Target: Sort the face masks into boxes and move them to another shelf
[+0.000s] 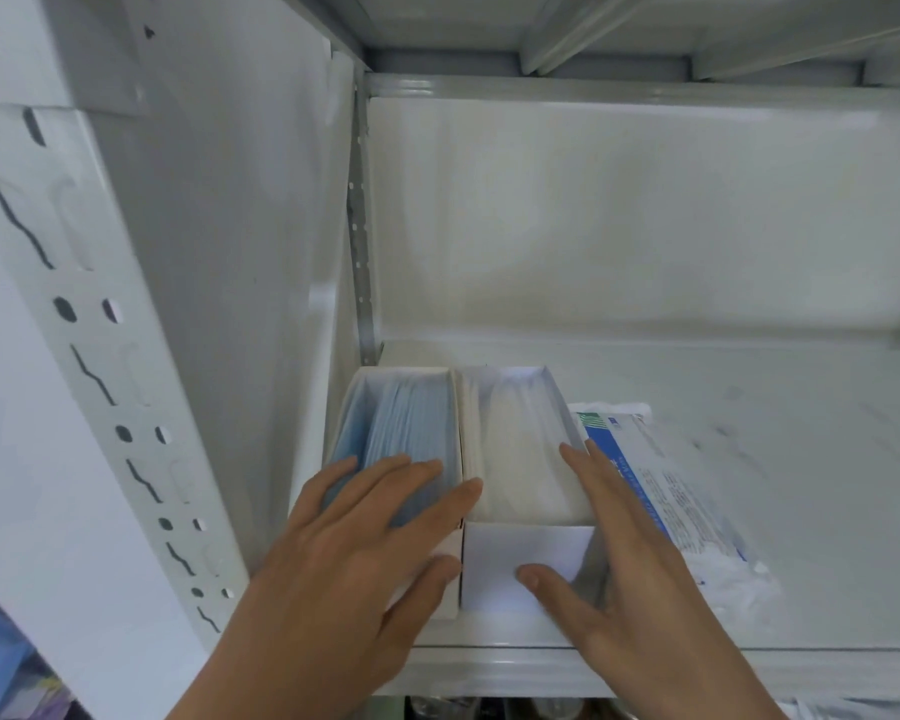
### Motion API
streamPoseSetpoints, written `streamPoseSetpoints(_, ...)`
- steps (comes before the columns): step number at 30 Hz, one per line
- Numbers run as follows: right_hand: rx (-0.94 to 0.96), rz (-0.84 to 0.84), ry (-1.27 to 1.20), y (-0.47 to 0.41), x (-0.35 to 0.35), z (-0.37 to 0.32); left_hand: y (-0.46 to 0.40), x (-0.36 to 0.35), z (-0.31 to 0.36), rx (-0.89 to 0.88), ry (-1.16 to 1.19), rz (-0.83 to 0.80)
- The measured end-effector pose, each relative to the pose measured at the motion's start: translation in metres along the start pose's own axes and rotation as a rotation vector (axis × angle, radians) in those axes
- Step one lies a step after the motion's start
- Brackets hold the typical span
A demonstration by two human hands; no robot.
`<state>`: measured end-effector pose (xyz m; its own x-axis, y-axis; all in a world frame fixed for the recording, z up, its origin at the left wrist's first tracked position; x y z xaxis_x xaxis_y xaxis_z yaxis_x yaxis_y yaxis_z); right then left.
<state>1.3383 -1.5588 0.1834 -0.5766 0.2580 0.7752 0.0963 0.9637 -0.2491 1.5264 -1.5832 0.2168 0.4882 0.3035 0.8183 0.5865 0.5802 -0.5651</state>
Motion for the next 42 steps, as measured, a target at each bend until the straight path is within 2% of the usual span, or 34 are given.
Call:
streamPoseSetpoints(4, 0.019, -0.004, -0.088, 0.005, 0.014, -0.003, -0.007, 0.001, 0.012, -0.010, 0.010, 0.026)
streamPoseSetpoints(7, -0.023, 0.150, -0.189, 0.006, 0.043, 0.010, -0.012, -0.006, 0.021, -0.022, -0.006, -0.005)
streamPoseSetpoints(10, -0.147, 0.314, 0.011, 0.003, 0.069, 0.049, -0.013, -0.007, 0.024, -0.062, -0.039, 0.026)
streamPoseSetpoints(12, -0.303, 0.221, 0.152, -0.004, 0.066, 0.077, -0.011, -0.006, 0.025, -0.100, -0.069, 0.068)
streamPoseSetpoints(14, -0.407, 0.099, 0.127, -0.007, 0.051, 0.094, -0.011, -0.009, 0.023, -0.106, -0.063, 0.069)
streamPoseSetpoints(21, -0.363, 0.085, 0.057, -0.009, 0.043, 0.085, -0.009, -0.004, 0.024, -0.161, 0.029, 0.189)
streamPoseSetpoints(25, -0.354, 0.023, 0.080, -0.012, 0.047, 0.089, -0.013, 0.000, 0.024, -0.164, 0.091, 0.212)
streamPoseSetpoints(30, -0.322, -0.018, 0.126, -0.015, 0.041, 0.091, -0.012, 0.002, 0.022, -0.188, 0.106, 0.204)
streamPoseSetpoints(36, -0.296, 0.012, 0.098, -0.016, 0.038, 0.095, -0.012, 0.001, 0.018, -0.200, 0.136, 0.193)
streamPoseSetpoints(42, -0.294, 0.013, 0.170, -0.019, 0.041, 0.098, -0.014, 0.003, 0.016, -0.078, 0.215, 0.113)
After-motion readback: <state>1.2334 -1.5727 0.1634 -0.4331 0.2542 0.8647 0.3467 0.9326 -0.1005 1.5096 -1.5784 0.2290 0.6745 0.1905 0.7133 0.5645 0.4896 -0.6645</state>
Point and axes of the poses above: each hand's wrist, its own y-axis away from the middle knuckle, its own x-axis out of the back of the hand, z = x × y, the point moved 9 cm from there along -y, towards the middle knuckle, and after that the axes turned 5 degrees about y, right-handed, at the moved point
